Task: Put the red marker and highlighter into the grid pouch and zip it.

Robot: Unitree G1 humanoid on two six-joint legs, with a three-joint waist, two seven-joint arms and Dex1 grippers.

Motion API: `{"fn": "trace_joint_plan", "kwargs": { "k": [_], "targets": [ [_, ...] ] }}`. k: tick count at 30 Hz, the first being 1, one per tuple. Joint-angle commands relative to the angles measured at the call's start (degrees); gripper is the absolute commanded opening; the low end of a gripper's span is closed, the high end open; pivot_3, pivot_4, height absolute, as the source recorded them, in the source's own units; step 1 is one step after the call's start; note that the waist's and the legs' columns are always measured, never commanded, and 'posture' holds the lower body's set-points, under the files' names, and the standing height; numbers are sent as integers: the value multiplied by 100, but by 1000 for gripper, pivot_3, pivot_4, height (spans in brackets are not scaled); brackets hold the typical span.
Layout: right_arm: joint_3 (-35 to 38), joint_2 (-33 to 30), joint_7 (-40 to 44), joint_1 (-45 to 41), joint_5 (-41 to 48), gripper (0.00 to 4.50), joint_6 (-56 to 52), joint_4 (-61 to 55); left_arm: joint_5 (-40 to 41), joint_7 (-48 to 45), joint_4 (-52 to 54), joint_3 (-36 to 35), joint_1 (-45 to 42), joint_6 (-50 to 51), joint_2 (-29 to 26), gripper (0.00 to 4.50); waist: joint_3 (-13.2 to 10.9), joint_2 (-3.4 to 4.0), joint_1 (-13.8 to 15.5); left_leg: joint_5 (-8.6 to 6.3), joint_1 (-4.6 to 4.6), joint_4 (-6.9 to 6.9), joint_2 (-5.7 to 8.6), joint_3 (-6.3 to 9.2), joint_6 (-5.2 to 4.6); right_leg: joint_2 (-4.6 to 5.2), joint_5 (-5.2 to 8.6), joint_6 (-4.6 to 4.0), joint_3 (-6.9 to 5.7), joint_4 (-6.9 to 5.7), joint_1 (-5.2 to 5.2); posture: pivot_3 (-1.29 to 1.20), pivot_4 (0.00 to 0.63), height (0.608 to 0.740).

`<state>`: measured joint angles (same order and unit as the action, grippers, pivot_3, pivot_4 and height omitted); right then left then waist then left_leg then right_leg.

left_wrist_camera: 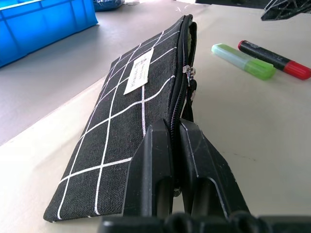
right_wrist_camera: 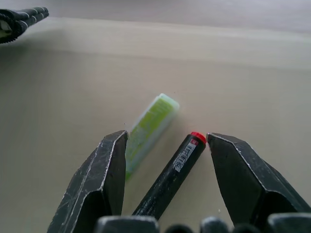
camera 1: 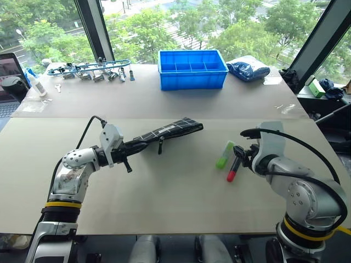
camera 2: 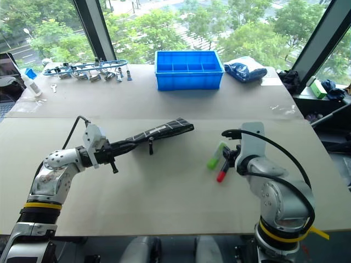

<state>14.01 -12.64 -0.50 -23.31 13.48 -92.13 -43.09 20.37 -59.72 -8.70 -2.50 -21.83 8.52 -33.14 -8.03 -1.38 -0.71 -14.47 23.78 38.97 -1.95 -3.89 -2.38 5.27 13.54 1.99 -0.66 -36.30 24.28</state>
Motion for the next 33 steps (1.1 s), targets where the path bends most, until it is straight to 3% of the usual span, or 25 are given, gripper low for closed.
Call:
{"fn": "trace_joint_plan", "kwargs": {
  "k": [1,16,31,33],
  "targets": [
    [104,135,-221,-19,-274,2917,-37,-217,19,10,105,-35,-23,-105,33,0,0,0,-2,0,0,-1,0,0,0,-1,0,0,0,0,1,0,150,740],
    [148,780,-287,223,-736,2917,256,351,24,52,162,-39,12,-56,76,0,0,0,-2,0,0,-2,0,1,0,-1,0,0,-1,4,0,0,150,740],
    [-253,892,-265,700,-997,2917,1172,1200,45,121,219,-61,50,-31,90,0,4,-5,-12,0,-9,-1,0,2,0,-1,-1,1,-1,7,-12,0,150,740],
    [-293,845,-240,780,-1008,2410,1242,1219,47,131,218,-66,50,-32,92,0,4,-6,-13,0,-15,0,-1,2,0,-1,-1,1,0,6,-16,0,150,740]
  ]
}}
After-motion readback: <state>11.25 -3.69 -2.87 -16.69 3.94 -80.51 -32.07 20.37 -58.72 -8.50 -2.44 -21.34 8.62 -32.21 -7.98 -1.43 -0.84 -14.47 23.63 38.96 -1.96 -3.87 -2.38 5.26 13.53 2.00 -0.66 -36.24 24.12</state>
